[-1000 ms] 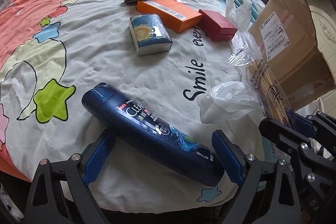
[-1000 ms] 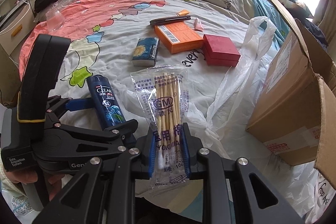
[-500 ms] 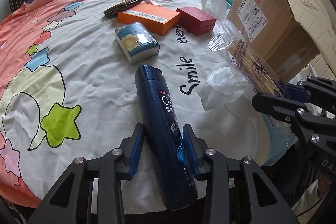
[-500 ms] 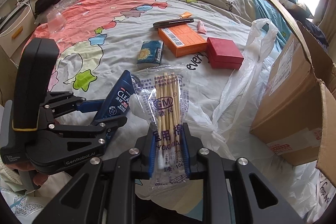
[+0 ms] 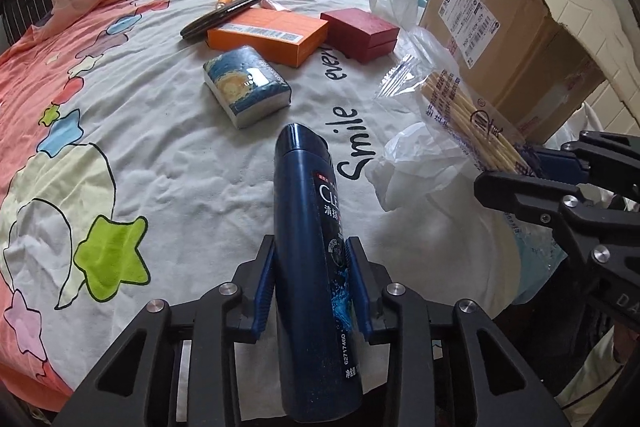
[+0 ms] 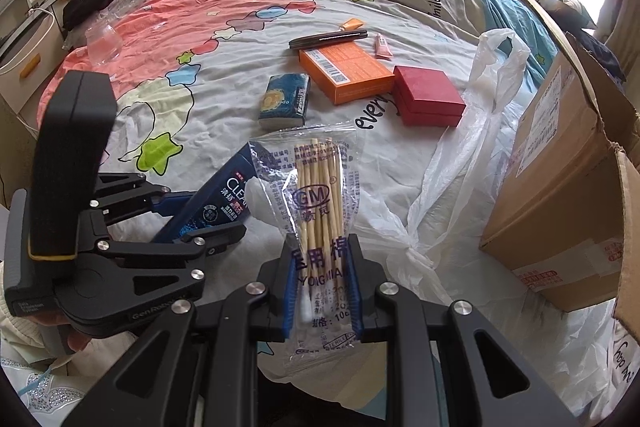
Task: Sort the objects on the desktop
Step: 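Carry the shampoo bottle and swab bag over the open cardboard box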
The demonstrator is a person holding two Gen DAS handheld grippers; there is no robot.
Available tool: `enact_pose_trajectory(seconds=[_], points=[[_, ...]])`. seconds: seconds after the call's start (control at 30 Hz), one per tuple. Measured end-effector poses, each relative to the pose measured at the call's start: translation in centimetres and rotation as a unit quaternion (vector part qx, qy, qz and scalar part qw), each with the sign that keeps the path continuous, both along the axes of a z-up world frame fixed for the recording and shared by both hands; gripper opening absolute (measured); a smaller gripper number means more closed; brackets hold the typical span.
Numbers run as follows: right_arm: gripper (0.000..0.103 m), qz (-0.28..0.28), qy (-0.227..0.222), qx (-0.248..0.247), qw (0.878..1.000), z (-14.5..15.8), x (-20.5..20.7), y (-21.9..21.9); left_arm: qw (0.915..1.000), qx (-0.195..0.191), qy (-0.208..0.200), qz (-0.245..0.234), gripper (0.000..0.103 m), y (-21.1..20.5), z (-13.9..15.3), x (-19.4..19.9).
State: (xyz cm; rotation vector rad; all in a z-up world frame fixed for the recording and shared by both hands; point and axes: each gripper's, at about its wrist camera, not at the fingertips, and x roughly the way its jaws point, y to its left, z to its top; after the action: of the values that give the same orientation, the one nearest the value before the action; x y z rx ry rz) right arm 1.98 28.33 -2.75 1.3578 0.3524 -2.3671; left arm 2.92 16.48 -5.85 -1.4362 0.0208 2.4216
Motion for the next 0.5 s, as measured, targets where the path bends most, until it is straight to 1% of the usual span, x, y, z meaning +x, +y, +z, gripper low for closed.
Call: enact_pose_trajectory(seconds=[0.13,0.23,0.37,0.5], points=[[0.021,-0.002,0.0,-0.003,1.0,0.0,-0.2,0.1,0.9993,-0.018,0.03,-0.01,0.032,-0.1,1.9,0.5],[0.02,-0.004,0.0,-0.007,1.0,-0.1,-0.3,0.2,0.9988,-0.026,0.04,-0.014,0.032,-0.2,2.8,0.5],[0.02,-0.004,0.002,-0.007,1.0,0.0,-0.2,0.1,0.9984,-0.024,0.049,-0.015,0.032,-0.6,3.9,0.5],[0.02,-0.005,0.01,-0.007,1.0,0.7,0.0,0.2,0.9968,-0.026,0.072,-0.025,0.032,-0.2,5.9,0.8]])
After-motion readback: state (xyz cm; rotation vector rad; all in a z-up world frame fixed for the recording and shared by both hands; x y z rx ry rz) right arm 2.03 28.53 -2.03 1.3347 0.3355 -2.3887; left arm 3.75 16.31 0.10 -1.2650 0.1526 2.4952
